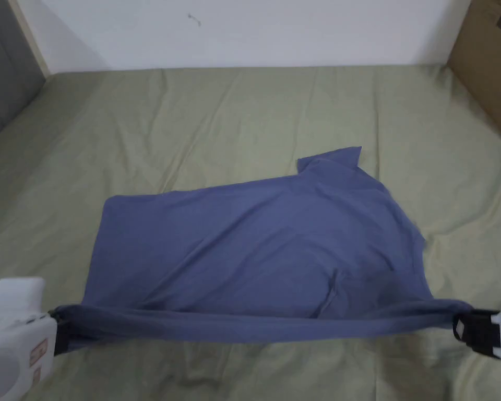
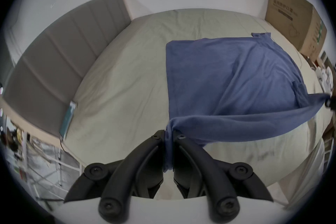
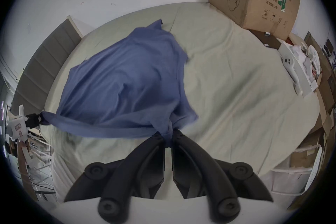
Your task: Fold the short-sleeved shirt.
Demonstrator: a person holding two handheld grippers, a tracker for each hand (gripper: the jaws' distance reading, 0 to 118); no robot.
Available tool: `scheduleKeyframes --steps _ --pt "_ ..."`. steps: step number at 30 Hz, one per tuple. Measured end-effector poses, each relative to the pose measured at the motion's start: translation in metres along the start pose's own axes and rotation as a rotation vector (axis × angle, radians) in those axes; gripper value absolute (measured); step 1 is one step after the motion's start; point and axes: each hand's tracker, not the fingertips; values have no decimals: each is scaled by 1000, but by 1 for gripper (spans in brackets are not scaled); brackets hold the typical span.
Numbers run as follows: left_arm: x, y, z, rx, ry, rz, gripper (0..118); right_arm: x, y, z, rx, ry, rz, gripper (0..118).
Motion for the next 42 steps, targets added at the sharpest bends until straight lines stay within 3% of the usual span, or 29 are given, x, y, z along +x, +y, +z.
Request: scheduleKeyframes --steps 6,7,8,9,10,11,12,15,17,18,19,20,21,22,28,29,30,31,32,35,36,38,41,42 --pt "-1 54 -51 5 -52 35 8 -5 83 -63 5 -47 46 7" --pt "-1 58 -62 -5 -54 41 12 -6 91 -78 1 -46 37 7" --pt "-2 61 -75 -24 -60 44 22 -7 98 -93 -21 -46 39 8" --pt "-1 62 -84 -73 -28 47 40 -8 102 -108 -61 -59 50 17" --pt "0 61 -92 -110 1 43 74 -9 104 -120 -101 -119 56 53" --pt "-1 58 -97 -129 2 40 95 -10 103 -128 -128 -154 69 79" --pt "-1 53 -93 -104 -16 54 103 -12 101 -128 -113 -139 66 83" --pt "-6 41 -76 -78 -65 125 102 -9 91 -111 -60 -68 24 83" --pt "-8 31 -57 -75 -74 140 97 -10 79 -89 -24 -42 18 68" --pt "-9 25 -47 -44 -82 159 84 -11 72 -78 -3 -42 27 51" --pt "-9 18 -34 -16 -97 178 51 -13 62 -66 32 -51 41 27" --pt "-9 10 -22 6 -109 199 21 -15 51 -57 41 -69 43 16" --pt "-7 1 -16 4 -116 205 0 -17 40 -50 48 -73 54 7" --pt "-3 -8 -12 -7 -111 196 0 -18 27 -44 50 -71 60 0" --pt "1 -24 -22 -49 -110 187 0 -25 -6 -36 9 -35 59 0" --pt "1 -20 -23 -18 -117 209 5 -26 -7 -35 19 -32 55 0" --pt "-2 -15 -24 8 -128 231 25 -28 -7 -37 21 -37 56 0" --pt "-4 -10 -28 5 -143 254 57 -30 -6 -38 18 -40 62 0" --pt "-11 -4 -37 -10 -143 259 57 -30 -6 -38 18 -38 65 0" --pt "-11 2 -79 -134 -119 247 87 -32 -6 -41 5 -3 47 0" --pt "-12 1 -94 -175 -101 226 91 -33 -7 -41 4 0 44 0" --pt "-9 -8 -118 -251 -122 221 79 -34 -11 -43 -5 2 42 0" --pt "-14 -10 -114 -197 -127 247 73 -30 -18 -49 -33 9 14 0" --pt "-14 -5 -110 -195 -116 244 60 -29 -21 -51 -46 18 4 0"
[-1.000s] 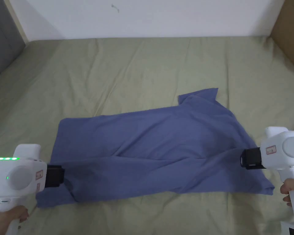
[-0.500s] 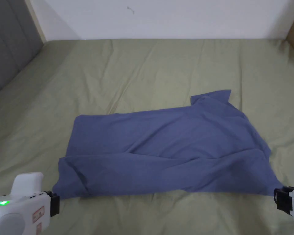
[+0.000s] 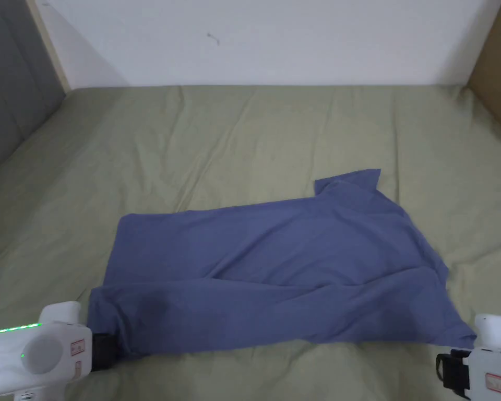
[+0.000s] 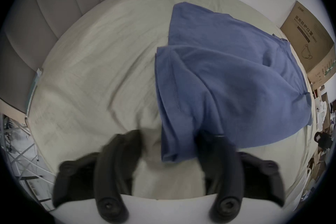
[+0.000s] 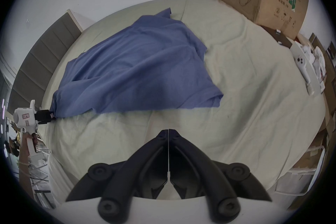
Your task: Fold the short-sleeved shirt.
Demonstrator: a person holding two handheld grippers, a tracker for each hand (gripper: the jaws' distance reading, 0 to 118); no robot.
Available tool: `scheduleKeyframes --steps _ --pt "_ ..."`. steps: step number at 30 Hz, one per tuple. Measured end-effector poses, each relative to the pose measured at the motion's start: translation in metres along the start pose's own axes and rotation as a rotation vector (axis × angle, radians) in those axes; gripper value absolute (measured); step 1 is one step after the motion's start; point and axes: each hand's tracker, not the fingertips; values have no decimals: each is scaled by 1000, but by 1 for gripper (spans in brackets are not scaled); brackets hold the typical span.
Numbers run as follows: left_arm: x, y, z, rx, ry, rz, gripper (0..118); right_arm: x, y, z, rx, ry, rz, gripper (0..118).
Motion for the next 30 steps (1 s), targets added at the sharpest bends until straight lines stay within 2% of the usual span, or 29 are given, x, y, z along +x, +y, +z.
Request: scheduleKeyframes --steps 1,2,3,4,5,6,7,10,13,15,17,18,19,20,22,23,24,25,28,30 --pt "1 2 5 33 27 -22 26 2 -2 -3 -17 8 -11 1" --pt "3 0 12 56 40 -36 4 3 -3 -5 -30 4 -20 8" --pt "3 3 14 55 46 -46 4 4 -3 -7 -36 -2 -19 21" --pt "5 5 14 33 26 -48 4 5 -4 -7 -38 -12 -24 41" --pt "5 4 16 39 33 -61 4 8 -2 -7 -37 -22 -30 55" --pt "5 4 18 40 33 -66 4 11 2 -6 -37 -32 -33 66" --pt "4 5 20 40 30 -69 4 14 6 -5 -28 -43 -35 71" --pt "2 7 31 53 12 -70 4 21 27 -1 -9 -83 -20 71" --pt "3 9 34 60 13 -80 4 27 44 -7 23 -99 44 71" --pt "4 10 35 61 16 -82 4 33 55 -28 1 -119 41 69" --pt "5 10 31 54 22 -81 4 37 59 -51 -69 -170 16 63" --pt "5 8 31 50 23 -79 4 37 56 -61 -58 -142 53 59" --pt "5 8 29 48 22 -80 4 36 51 -74 -87 -136 125 57" --pt "6 7 27 43 24 -79 4 37 46 -86 -122 -142 147 57" --pt "6 6 27 34 23 -79 4 38 51 -74 -82 -133 71 54" --pt "6 6 27 34 24 -78 4 39 54 -64 -76 -99 34 43" --pt "5 6 28 35 23 -79 4 39 54 -58 -46 -72 49 18" --pt "5 7 29 36 22 -83 4 39 55 -53 -36 -52 40 7" --pt "2 10 39 49 15 -89 4 40 53 -41 -61 -76 63 7" --pt "-1 10 53 68 -1 -91 4 42 53 -21 -30 -52 29 7"
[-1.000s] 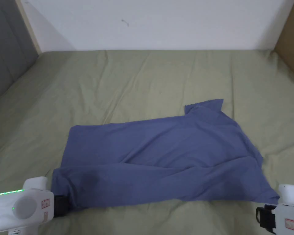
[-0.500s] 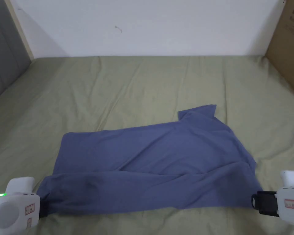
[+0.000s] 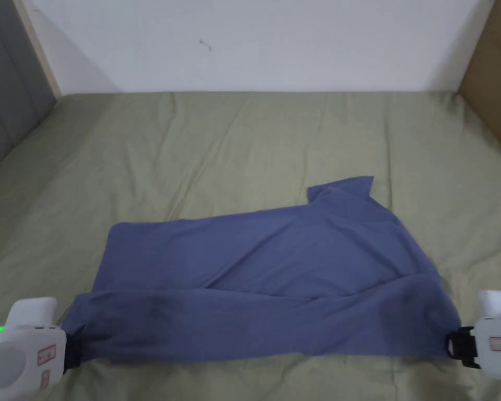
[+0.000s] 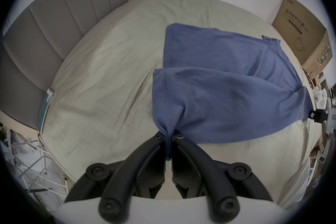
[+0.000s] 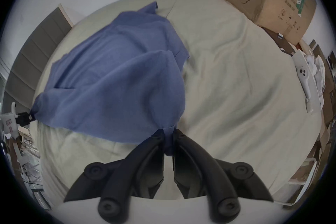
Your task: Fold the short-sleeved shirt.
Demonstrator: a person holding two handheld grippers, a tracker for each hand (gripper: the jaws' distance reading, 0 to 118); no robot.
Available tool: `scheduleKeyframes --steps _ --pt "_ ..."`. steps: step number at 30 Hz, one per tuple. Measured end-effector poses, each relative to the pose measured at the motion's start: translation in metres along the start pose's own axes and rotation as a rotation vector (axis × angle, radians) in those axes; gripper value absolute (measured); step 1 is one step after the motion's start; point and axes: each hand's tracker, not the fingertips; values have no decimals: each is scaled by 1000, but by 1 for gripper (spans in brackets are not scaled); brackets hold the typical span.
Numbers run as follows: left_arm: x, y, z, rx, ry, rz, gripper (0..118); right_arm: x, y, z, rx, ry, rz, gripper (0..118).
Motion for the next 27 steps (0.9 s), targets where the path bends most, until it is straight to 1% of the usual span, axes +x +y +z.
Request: scheduleKeyframes --steps 2,4,5,6,8,9,11,13,14,15,16,17,18,19,22,24,25,26,27 --pt "-5 -1 15 21 -18 -15 4 5 -4 22 15 34 -30 7" --pt "-3 -7 33 28 10 -53 4 5 -14 42 14 14 -13 7" --pt "-3 -12 39 23 33 -78 4 5 -22 50 15 -19 17 7" --pt "-4 -18 43 20 48 -92 4 6 -31 56 0 -34 29 7" --pt "-5 -37 53 6 46 -91 4 14 -57 66 -25 8 -15 7" --pt "-6 -48 54 -2 41 -89 4 16 -71 66 -37 8 -28 7" --pt "-6 -69 50 -52 44 -94 4 19 -99 60 -83 -12 -30 7" --pt "-3 -87 42 -117 85 -136 4 22 -122 52 -124 -8 -42 7" --pt "-1 -94 39 -113 84 -139 8 23 -129 48 -117 5 -48 11" --pt "-1 -98 38 -107 78 -132 17 22 -131 47 -114 12 -52 23" --pt "-4 -97 31 -108 77 -125 43 19 -131 50 -110 -3 -57 55" --pt "-2 -96 33 -106 100 -116 67 16 -129 52 -97 -72 -56 73" --pt "0 -94 36 -96 123 -120 85 16 -126 53 -82 -102 -40 75" --pt "0 -91 42 -81 116 -124 90 16 -123 58 -59 -94 -28 75" --pt "7 -73 65 26 64 -75 88 9 -103 76 16 -80 -33 75" --pt "15 -61 78 79 27 -59 88 2 -91 88 81 -48 -34 75" --pt "21 -56 84 99 5 -56 80 -2 -85 92 107 -27 -32 73" --pt "27 -53 87 130 -13 -48 64 -8 -80 95 129 -13 -28 68" --pt "32 -51 88 152 -27 -43 44 -13 -77 95 135 -16 -20 58"
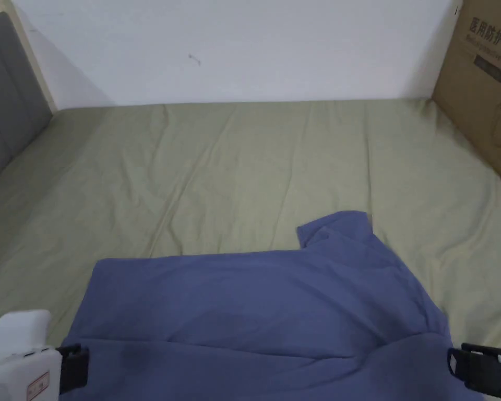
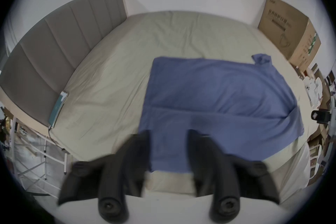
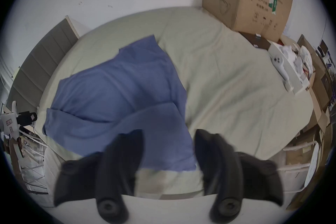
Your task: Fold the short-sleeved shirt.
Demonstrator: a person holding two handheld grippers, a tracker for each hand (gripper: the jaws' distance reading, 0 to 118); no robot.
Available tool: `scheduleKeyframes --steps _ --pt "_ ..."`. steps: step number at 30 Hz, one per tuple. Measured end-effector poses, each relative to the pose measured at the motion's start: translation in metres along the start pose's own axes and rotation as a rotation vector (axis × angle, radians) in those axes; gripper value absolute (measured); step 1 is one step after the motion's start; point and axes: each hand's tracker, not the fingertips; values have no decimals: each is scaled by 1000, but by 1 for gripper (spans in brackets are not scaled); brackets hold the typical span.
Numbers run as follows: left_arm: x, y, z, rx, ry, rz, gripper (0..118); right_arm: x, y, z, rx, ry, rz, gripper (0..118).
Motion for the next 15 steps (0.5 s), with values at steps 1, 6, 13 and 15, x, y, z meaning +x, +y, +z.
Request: scheduleKeyframes --steps 1,6,13,15 --pt "7 2 0 11 -12 5 16 -6 2 -3 1 -3 10 26" --pt "26 -7 -30 -43 -55 15 0 -22 -5 -40 -94 25 -1 0" --pt "36 0 -52 -94 -35 -25 0 -26 49 -74 -83 66 4 2" --pt "37 6 -58 -100 -28 -27 0 -22 85 -91 -87 74 -4 36"
